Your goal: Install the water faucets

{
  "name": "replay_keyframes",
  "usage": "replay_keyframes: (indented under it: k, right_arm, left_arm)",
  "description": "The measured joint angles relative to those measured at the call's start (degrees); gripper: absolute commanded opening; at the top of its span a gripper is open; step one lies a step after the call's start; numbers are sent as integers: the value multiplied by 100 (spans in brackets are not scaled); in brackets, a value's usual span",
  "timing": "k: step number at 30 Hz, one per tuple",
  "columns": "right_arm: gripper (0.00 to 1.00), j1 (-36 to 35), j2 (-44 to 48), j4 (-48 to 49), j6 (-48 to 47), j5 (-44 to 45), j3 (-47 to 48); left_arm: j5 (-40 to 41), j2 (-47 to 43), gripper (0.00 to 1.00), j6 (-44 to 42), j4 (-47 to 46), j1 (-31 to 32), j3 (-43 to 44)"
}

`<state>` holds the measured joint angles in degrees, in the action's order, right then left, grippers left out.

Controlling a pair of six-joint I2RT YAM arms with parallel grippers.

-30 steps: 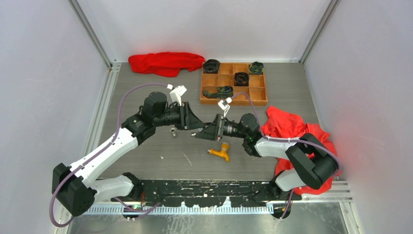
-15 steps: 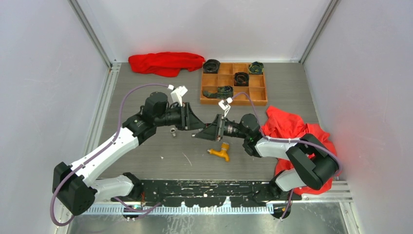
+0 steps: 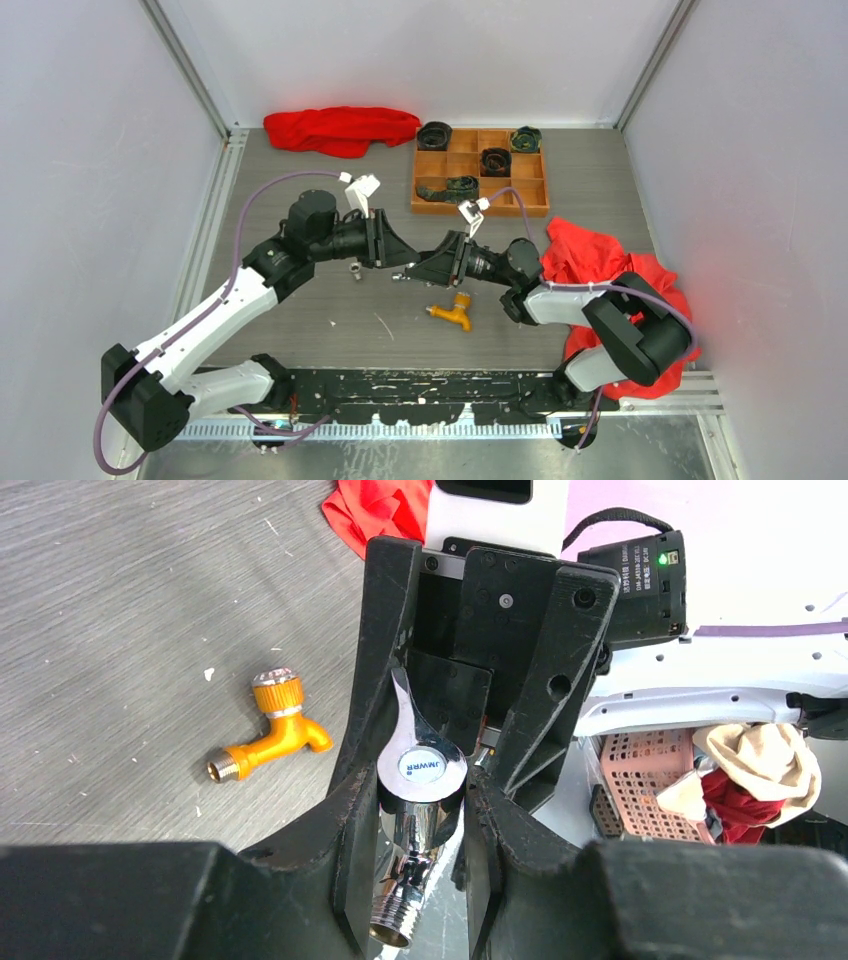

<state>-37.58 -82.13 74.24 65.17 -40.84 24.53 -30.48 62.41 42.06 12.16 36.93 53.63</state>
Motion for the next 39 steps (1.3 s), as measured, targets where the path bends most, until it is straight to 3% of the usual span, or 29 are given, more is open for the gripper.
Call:
replay_keyframes:
  k: [9, 17, 22, 32, 39]
  right_arm:
    - [61, 20, -435, 1145, 713, -59, -111]
    - [60, -118, -660, 1185, 968, -221, -111]
    - [49, -146, -704, 1187, 977, -229, -111]
    - [55, -146, -704, 1187, 973, -199, -107]
    - [39, -146, -704, 1187, 909, -197, -72]
  left_arm:
    - [4, -9, 0, 83, -142, 0, -57]
    - [85, -9, 0, 79, -142, 0, -63]
    - [83, -9, 0, 74, -140, -20, -63]
    - [-4, -9, 0, 55, -127, -31, -63]
    - [-48, -9, 0, 55, -125, -35, -96]
